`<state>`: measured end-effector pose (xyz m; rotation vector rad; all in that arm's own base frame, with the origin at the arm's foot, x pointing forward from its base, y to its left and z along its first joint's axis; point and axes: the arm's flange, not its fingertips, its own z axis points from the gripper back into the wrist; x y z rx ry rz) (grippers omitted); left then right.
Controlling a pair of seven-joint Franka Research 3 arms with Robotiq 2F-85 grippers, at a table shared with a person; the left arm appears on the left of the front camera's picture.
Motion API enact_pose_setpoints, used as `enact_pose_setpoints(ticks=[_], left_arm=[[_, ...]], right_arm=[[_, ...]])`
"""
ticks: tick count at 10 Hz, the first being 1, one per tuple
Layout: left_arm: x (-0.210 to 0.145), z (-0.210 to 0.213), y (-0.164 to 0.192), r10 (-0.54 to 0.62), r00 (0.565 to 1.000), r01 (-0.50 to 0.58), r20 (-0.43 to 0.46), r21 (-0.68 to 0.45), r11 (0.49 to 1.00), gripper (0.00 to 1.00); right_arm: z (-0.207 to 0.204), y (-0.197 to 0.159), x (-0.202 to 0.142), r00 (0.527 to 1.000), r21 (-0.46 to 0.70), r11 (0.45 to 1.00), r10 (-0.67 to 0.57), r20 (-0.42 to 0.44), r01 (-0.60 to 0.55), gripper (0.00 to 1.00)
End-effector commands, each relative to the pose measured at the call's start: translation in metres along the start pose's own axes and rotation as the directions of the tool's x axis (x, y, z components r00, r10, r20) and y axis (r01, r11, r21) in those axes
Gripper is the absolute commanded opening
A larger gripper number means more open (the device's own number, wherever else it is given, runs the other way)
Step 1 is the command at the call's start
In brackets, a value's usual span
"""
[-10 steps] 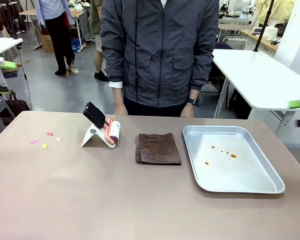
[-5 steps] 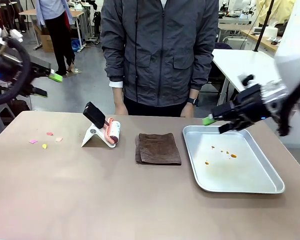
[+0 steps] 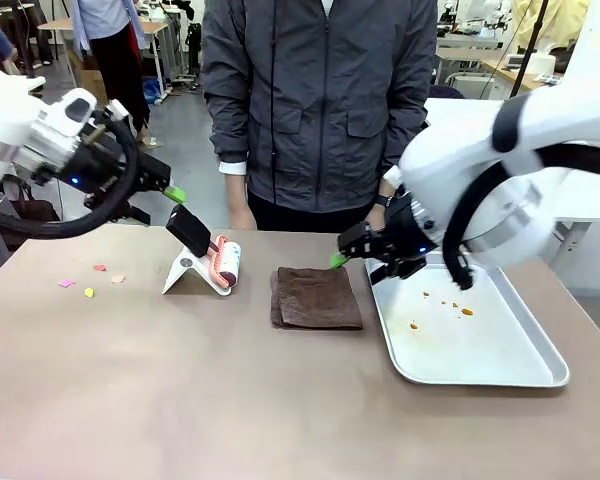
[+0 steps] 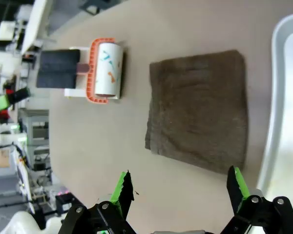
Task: Clean the surface of the table.
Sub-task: Hold the Lint Roller with your left hand and the towel with your right hand.
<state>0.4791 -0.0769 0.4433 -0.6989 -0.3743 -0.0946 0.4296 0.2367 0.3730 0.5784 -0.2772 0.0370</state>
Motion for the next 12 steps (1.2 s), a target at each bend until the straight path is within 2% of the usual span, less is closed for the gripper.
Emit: enact_pose_setpoints(ticks=[1, 2, 3, 4, 5, 9, 10, 11, 12], left_arm=[[0.001, -0.005, 0.001, 0.013, 0.999, -0.010, -0.037, 0.062, 0.998, 1.00], [0.001, -0.011, 0.001, 0.009, 0.998, -0.003, -0.062, 0.095, 0.995, 1.00], [0.001, -0.012, 0.004, 0.027, 0.997, -0.019, -0.071, 0.117, 0.993, 1.00], [0.003, -0.011, 0.007, 0.071, 0.993, -0.060, -0.090, 0.125, 0.990, 1.00], [-0.003, -0.016, 0.007, 0.003, 0.998, 0.001, -0.058, 0.074, 0.997, 1.00], [-0.003, -0.018, 0.007, 0.018, 0.997, -0.011, -0.073, 0.098, 0.995, 1.00], [0.012, -0.017, 0.014, 0.091, 0.987, -0.084, -0.136, 0.057, 0.995, 1.00], [0.025, -0.017, 0.020, 0.102, 0.976, -0.103, -0.193, 0.002, 0.995, 1.00], [0.034, -0.016, 0.023, 0.122, 0.975, -0.129, -0.186, -0.024, 0.991, 1.00]], right_arm=[[-0.020, 0.017, 0.009, 0.994, -0.046, 0.993, -0.111, -0.002, 0.111, 1.00], [-0.028, 0.017, 0.004, 0.994, -0.090, 0.990, -0.110, -0.002, 0.110, 1.00], [-0.016, 0.003, -0.001, 0.998, -0.017, 0.998, -0.055, -0.015, 0.054, 1.00], [-0.016, 0.003, -0.001, 0.998, -0.017, 0.998, -0.055, -0.015, 0.054, 1.00], [-0.016, 0.003, -0.001, 0.998, -0.017, 0.998, -0.055, -0.015, 0.054, 1.00], [-0.017, 0.009, 0.001, 0.997, -0.036, 0.996, -0.076, -0.007, 0.076, 1.00], [-0.019, 0.008, 0.021, 0.993, -0.124, 0.986, -0.115, 0.001, 0.115, 1.00], [-0.022, 0.013, 0.043, 0.995, -0.166, 0.983, -0.085, -0.055, 0.075, 1.00], [-0.025, 0.019, 0.062, 0.992, -0.239, 0.970, -0.063, -0.105, 0.037, 1.00]])
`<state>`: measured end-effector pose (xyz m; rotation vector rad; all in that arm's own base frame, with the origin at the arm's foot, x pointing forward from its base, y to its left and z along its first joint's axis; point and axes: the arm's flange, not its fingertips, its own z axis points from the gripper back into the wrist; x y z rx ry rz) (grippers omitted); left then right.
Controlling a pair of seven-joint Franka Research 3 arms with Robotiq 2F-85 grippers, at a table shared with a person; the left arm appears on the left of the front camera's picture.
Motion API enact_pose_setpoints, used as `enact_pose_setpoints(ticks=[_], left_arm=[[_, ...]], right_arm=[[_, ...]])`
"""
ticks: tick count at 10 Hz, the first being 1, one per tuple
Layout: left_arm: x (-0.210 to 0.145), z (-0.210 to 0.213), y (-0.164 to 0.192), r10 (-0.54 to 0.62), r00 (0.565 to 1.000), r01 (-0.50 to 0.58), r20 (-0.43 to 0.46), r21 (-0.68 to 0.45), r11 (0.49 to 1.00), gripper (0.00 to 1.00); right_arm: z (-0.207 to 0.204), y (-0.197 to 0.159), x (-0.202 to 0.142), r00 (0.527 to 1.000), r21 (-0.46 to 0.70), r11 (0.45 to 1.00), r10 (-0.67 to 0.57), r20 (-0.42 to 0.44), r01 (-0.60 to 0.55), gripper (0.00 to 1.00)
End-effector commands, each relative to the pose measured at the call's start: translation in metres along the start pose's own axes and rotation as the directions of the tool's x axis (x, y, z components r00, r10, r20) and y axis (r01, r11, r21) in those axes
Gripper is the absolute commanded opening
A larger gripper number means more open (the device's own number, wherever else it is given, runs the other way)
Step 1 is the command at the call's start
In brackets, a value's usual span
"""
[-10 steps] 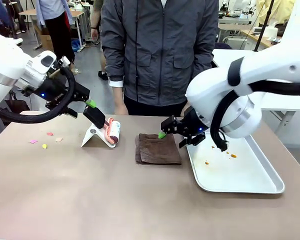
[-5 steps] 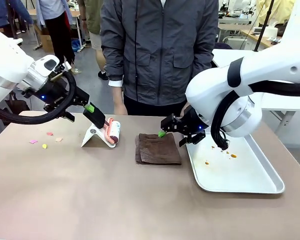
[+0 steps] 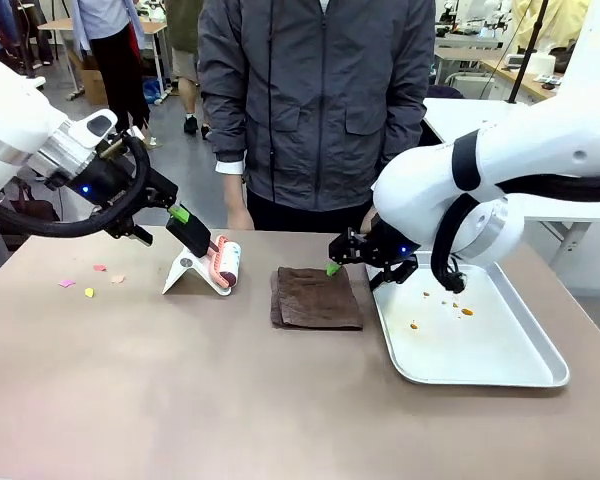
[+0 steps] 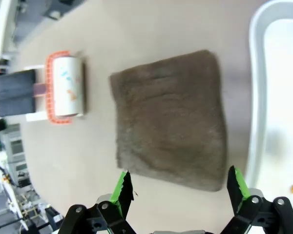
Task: Clean the surface of the table.
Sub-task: Hold the Lint Roller with your left hand and the towel with your right hand.
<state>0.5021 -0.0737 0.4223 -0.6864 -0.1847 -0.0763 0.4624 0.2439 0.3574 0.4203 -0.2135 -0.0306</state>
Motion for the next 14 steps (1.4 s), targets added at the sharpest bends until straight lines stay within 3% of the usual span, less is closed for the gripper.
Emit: enact_pose_setpoints(ticks=[1, 3, 5, 6, 8, 11, 14], left_arm=[[0.025, 0.007, 0.003, 0.050, 0.999, -0.052, -0.022, -0.080, 0.995, 1.00], [0.033, 0.002, 0.008, 0.074, 0.997, -0.074, -0.009, -0.078, 0.994, 1.00], [0.039, -0.006, 0.006, 0.073, 0.997, -0.073, -0.014, -0.068, 0.995, 1.00], [0.041, -0.009, 0.004, 0.075, 0.997, -0.076, -0.024, -0.069, 0.995, 1.00], [0.038, -0.011, 0.007, 0.070, 0.997, -0.072, -0.024, -0.078, 0.994, 1.00], [0.038, -0.015, 0.008, 0.083, 0.996, -0.084, -0.022, -0.081, 0.993, 1.00], [0.039, -0.014, 0.011, 0.074, 0.997, -0.076, -0.027, -0.089, 0.993, 1.00]], right_arm=[[0.005, 0.031, 0.050, 0.997, -0.133, 0.991, 0.009, -0.082, -0.020, 1.00], [-0.006, 0.036, 0.078, 0.987, -0.152, 0.987, 0.020, -0.158, -0.044, 1.00], [-0.027, 0.037, 0.084, 0.981, -0.156, 0.987, 0.005, -0.196, -0.036, 1.00], [-0.039, 0.034, 0.087, 0.965, -0.132, 0.989, 0.028, -0.259, -0.064, 1.00], [-0.063, 0.028, 0.085, 0.964, -0.210, 0.977, -0.031, -0.264, -0.026, 1.00], [-0.086, 0.025, 0.075, 0.951, -0.218, 0.975, -0.036, -0.307, -0.034, 1.00], [-0.094, 0.032, 0.073, 0.958, -0.244, 0.969, -0.045, -0.285, -0.027, 1.00]])
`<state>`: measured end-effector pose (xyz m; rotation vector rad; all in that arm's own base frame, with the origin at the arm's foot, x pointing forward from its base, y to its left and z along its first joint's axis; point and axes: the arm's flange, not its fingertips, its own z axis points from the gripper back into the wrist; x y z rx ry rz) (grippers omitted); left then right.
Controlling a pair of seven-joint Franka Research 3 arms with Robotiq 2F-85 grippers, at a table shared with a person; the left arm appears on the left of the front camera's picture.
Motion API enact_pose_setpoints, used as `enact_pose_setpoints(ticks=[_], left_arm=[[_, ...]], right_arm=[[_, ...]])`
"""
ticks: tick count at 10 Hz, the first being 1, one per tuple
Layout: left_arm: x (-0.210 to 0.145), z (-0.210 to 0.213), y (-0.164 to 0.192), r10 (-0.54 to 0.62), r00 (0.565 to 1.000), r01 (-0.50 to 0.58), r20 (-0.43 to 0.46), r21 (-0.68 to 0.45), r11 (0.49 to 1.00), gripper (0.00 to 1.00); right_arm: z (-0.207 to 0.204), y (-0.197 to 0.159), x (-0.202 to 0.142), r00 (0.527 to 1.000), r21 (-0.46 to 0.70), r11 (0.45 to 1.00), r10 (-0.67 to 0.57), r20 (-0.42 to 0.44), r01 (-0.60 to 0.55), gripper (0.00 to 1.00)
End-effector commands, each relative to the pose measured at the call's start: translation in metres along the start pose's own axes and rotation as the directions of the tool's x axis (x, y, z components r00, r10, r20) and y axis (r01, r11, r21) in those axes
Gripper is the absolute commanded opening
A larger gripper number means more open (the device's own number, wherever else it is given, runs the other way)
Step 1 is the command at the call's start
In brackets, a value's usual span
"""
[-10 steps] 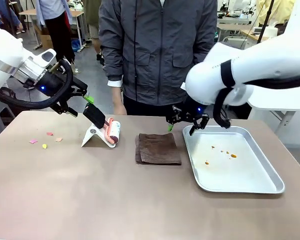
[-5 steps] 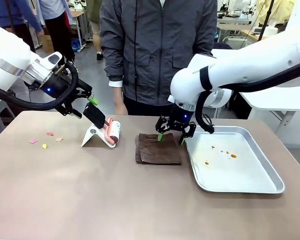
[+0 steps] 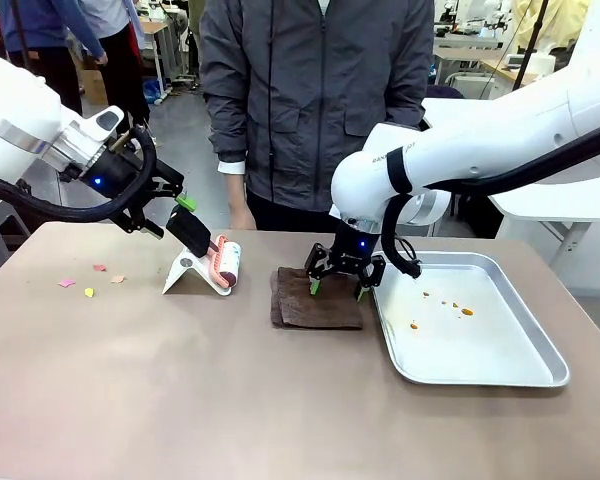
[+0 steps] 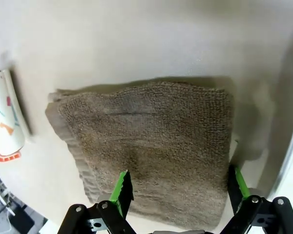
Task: Clean the surface of the table.
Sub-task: Hold the Lint Roller with your left hand and the towel with your right hand.
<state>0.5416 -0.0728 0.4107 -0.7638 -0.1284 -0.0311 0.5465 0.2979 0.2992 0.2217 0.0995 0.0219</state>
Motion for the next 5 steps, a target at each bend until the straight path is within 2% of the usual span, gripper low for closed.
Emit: enact_pose_setpoints(ticks=[1, 5], left_arm=[[0.0032, -0.0003, -0.0001, 0.009, 1.000, -0.008, 0.010, -0.020, 1.000, 1.00], [0.0028, -0.0016, 0.0017, 0.001, 1.000, -0.001, -0.007, -0.012, 1.000, 1.00]], right_arm=[[0.0005, 0.0087, 0.0074, 0.999, -0.054, 0.998, -0.035, 0.030, 0.036, 1.00], [0.0009, 0.0085, 0.0066, 0.992, -0.027, 0.999, -0.039, 0.119, 0.042, 1.00]])
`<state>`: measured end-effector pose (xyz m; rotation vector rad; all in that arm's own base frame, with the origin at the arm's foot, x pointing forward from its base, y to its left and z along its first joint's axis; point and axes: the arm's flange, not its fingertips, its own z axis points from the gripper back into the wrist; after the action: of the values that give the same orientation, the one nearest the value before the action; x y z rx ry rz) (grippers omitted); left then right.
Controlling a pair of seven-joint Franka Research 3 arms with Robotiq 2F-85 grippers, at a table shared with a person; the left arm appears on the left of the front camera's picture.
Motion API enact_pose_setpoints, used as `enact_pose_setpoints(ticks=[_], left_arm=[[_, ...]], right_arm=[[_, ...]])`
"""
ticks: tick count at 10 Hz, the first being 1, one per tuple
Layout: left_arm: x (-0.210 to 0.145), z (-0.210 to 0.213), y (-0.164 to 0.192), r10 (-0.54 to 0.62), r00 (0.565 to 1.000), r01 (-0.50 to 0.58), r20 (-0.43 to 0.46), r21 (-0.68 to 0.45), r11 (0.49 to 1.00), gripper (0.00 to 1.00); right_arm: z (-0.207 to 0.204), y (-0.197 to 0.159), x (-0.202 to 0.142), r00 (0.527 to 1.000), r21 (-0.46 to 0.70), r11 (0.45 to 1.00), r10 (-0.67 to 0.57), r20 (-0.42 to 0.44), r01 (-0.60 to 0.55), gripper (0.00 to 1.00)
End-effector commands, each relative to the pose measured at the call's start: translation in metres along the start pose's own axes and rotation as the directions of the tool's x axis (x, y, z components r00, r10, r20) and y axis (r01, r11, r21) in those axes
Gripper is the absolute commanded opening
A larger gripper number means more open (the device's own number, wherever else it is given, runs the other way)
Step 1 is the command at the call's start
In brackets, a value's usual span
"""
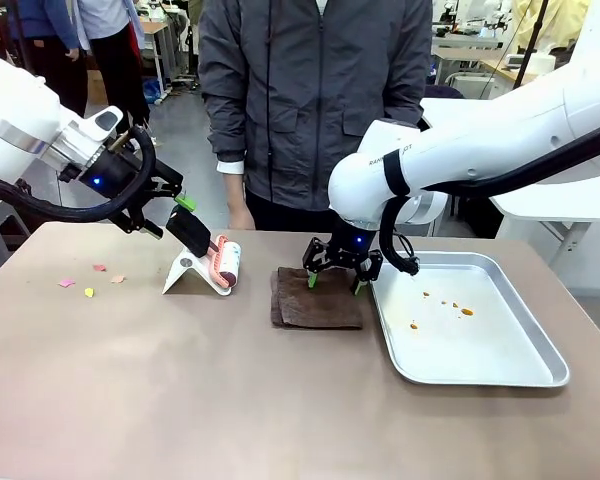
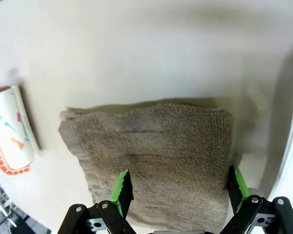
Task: Clean the surface of the table.
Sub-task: Hold the Lint Roller with your left hand and the towel with your right hand.
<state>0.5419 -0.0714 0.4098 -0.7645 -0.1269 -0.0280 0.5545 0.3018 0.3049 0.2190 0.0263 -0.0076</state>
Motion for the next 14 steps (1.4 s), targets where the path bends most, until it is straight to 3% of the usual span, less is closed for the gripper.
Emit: enact_pose_setpoints(ticks=[1, 2, 3, 4, 5, 8, 9, 14], left_arm=[[0.0025, -0.0015, 0.0026, -0.003, 1.000, 0.003, -0.008, -0.010, 1.000, 1.00], [0.0020, -0.0009, 0.0042, -0.007, 1.000, 0.007, -0.004, -0.012, 1.000, 0.63], [0.0013, 0.0007, 0.0079, -0.006, 1.000, 0.006, -0.010, -0.011, 1.000, 0.40], [0.0014, 0.0014, 0.0088, -0.004, 1.000, 0.004, -0.012, -0.009, 1.000, 0.03], [0.0013, 0.0016, 0.0080, -0.007, 1.000, 0.007, -0.010, -0.014, 1.000, 0.00], [0.0012, 0.0009, 0.0079, -0.008, 1.000, 0.008, -0.002, -0.021, 1.000, 0.03], [0.0019, 0.0001, 0.0076, -0.008, 1.000, 0.008, -0.004, -0.015, 1.000, 0.00], [0.0030, 0.0003, 0.0085, -0.011, 1.000, 0.011, -0.003, -0.011, 1.000, 0.00]], right_arm=[[-0.0050, 0.0037, -0.0016, 0.998, -0.024, 1.000, -0.018, 0.055, 0.020, 1.00], [-0.0046, 0.0033, -0.0024, 0.997, -0.030, 0.999, -0.012, 0.070, 0.014, 0.71], [-0.0046, 0.0035, -0.0030, 0.998, -0.037, 0.999, -0.012, 0.057, 0.014, 0.42], [-0.0045, 0.0038, -0.0036, 0.998, -0.042, 0.999, -0.013, 0.056, 0.015, 0.12], [-0.0036, 0.0036, -0.0042, 0.998, -0.034, 0.999, -0.009, 0.055, 0.011, 0.00], [-0.0030, 0.0014, -0.0042, 0.999, -0.021, 1.000, -0.010, 0.042, 0.011, 0.04], [-0.0040, 0.0004, -0.0036, 0.999, -0.016, 1.000, -0.015, 0.038, 0.016, 0.00], [-0.0047, -0.0031, -0.0052, 1.000, -0.008, 1.000, -0.005, 0.020, 0.005, 0.00]])
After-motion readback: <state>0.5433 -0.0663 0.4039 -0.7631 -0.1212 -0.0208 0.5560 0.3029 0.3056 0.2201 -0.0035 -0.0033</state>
